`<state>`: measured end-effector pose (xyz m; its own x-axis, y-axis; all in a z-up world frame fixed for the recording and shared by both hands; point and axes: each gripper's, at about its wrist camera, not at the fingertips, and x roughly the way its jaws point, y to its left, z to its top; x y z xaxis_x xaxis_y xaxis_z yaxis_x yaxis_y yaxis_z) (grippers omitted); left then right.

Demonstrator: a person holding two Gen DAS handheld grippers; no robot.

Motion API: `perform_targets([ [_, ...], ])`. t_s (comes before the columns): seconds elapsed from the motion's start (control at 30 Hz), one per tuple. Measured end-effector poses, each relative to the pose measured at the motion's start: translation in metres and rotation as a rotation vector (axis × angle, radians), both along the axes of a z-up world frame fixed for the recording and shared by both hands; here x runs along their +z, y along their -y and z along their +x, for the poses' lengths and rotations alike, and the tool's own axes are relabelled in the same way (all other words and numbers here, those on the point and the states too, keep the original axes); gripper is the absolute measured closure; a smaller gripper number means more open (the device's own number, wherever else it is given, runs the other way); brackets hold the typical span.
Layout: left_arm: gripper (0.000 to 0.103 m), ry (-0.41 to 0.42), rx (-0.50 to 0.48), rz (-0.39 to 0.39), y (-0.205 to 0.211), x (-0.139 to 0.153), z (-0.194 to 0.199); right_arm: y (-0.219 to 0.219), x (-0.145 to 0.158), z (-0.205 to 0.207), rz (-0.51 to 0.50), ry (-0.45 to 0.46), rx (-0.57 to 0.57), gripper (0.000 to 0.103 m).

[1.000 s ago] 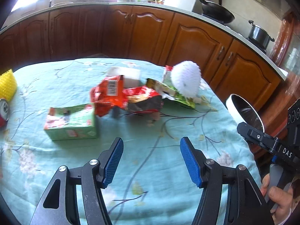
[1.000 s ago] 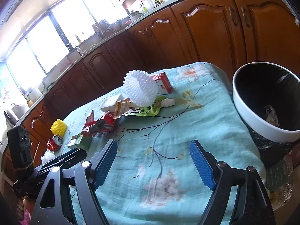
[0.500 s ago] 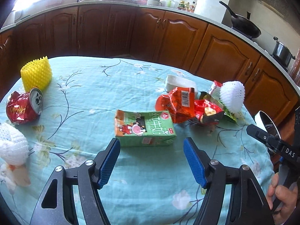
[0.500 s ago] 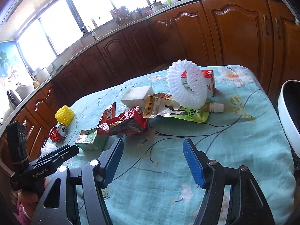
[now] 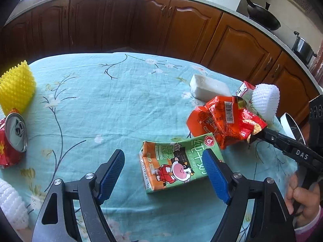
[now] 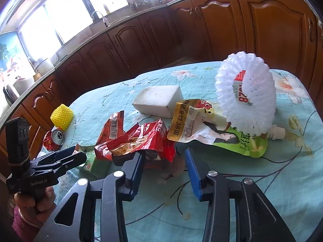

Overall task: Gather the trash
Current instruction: 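Grasp the red snack bag with the right tool while the left tool grasps the green milk carton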

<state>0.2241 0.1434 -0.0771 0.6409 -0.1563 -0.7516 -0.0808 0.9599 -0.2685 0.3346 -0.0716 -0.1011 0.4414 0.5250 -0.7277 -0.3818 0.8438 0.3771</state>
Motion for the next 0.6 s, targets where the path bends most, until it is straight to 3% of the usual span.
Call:
perform_targets([
  [0.07, 0.024, 0.008, -0.024, -0.005, 0.005, 0.0, -0.001, -0.002, -0.002, 0.001, -0.008, -0.002, 0.005, 0.095],
  [0.23, 0.027, 0.021, -0.081, -0.021, 0.028, -0.001, -0.015, 0.007, 0.004, -0.008, 0.001, 0.012, 0.002, 0.101],
  [0.37, 0.045, 0.002, -0.153, -0.049, 0.05, -0.006, -0.029, 0.026, 0.011, -0.019, 0.025, 0.016, -0.014, 0.101],
  [0.47, 0.045, -0.004, -0.206, -0.062, 0.064, -0.005, -0.036, 0.043, 0.016, -0.027, 0.034, 0.019, -0.032, 0.101],
  [0.6, 0.029, 0.032, -0.168, 0.048, 0.069, 0.006, -0.036, 0.07, 0.022, -0.037, 0.045, 0.023, -0.077, 0.101],
])
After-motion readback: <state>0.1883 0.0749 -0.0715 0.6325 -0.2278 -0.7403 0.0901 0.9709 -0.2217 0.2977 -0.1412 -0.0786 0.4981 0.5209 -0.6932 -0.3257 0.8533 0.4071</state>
